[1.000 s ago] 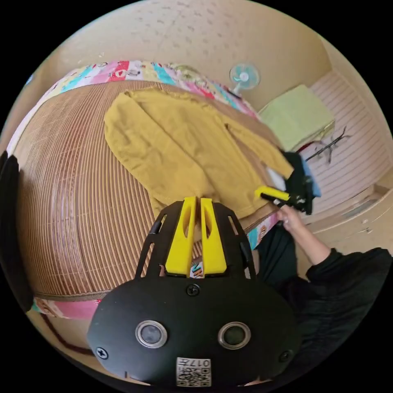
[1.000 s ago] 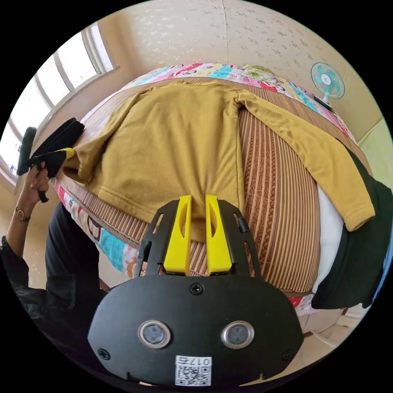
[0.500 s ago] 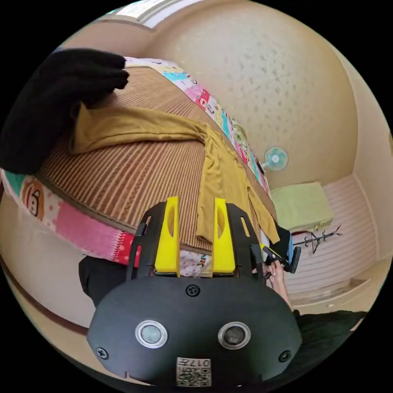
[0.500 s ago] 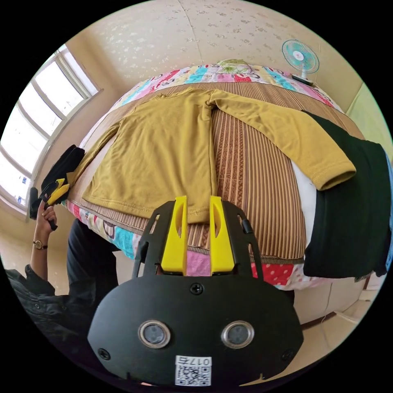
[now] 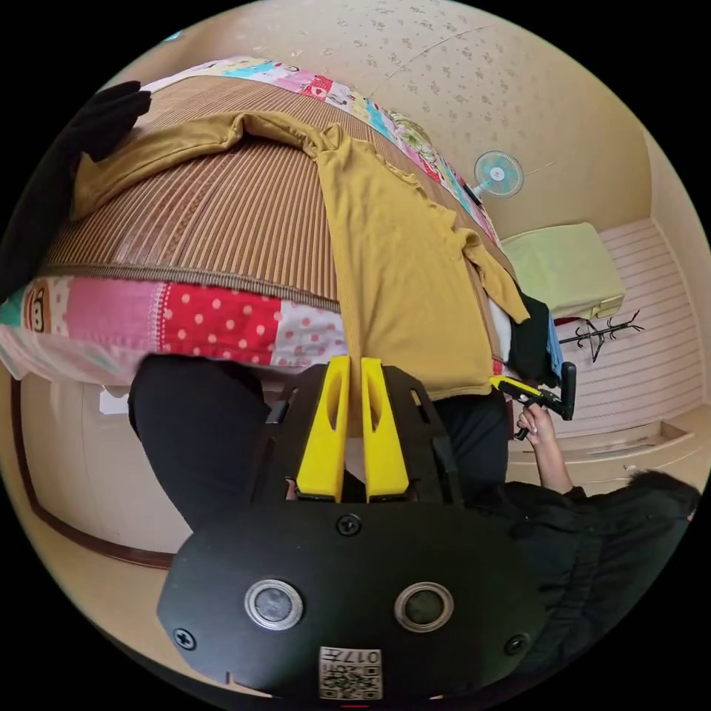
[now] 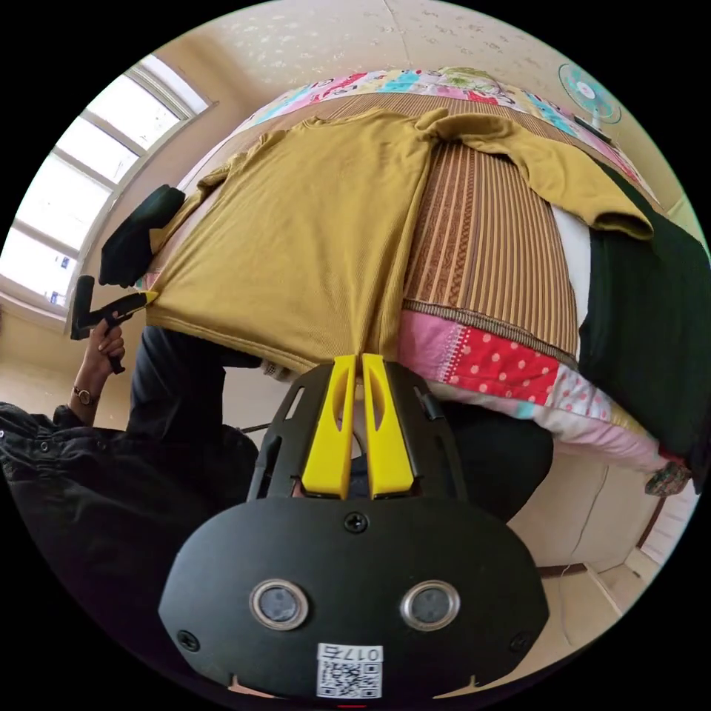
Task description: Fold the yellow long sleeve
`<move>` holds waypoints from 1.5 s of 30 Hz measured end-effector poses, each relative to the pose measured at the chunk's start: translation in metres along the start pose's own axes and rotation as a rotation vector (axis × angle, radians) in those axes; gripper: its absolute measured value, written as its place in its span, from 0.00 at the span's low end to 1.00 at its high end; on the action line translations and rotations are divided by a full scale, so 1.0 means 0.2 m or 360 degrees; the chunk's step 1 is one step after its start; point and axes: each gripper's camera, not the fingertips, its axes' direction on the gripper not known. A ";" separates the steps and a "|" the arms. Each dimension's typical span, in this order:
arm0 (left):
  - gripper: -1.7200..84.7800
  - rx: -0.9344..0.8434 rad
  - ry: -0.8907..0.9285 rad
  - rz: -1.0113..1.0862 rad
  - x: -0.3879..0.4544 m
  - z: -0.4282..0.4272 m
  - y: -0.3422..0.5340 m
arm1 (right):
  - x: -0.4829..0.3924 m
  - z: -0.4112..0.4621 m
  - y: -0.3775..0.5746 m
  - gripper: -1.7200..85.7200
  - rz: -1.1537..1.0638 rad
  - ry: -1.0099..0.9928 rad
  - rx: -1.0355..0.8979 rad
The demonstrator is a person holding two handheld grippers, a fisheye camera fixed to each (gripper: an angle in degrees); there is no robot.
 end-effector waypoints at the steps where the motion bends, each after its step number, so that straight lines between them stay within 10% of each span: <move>1: 0.06 0.0006 0.0010 -0.0010 0.00 -0.02 0.05 | 0.01 -0.03 0.03 0.05 0.0034 -0.0030 0.0036; 9: 0.08 0.0299 -0.0213 -0.0131 -0.04 -0.43 0.28 | 0.65 -0.68 -0.11 0.16 0.0739 0.0073 0.0951; 26: 0.03 0.0147 -0.0230 0.0125 0.17 -0.36 0.36 | 1.38 -1.24 0.05 0.09 0.1112 0.0544 0.0930; 35: 0.02 0.0135 -0.0037 0.0121 0.12 -0.30 0.32 | 1.37 -0.98 0.57 0.14 0.1094 -0.0419 0.1284; 45: 0.02 0.0342 0.0045 -0.0074 -0.16 -0.54 0.38 | 1.48 -1.13 0.22 0.07 0.1400 -0.0558 0.1535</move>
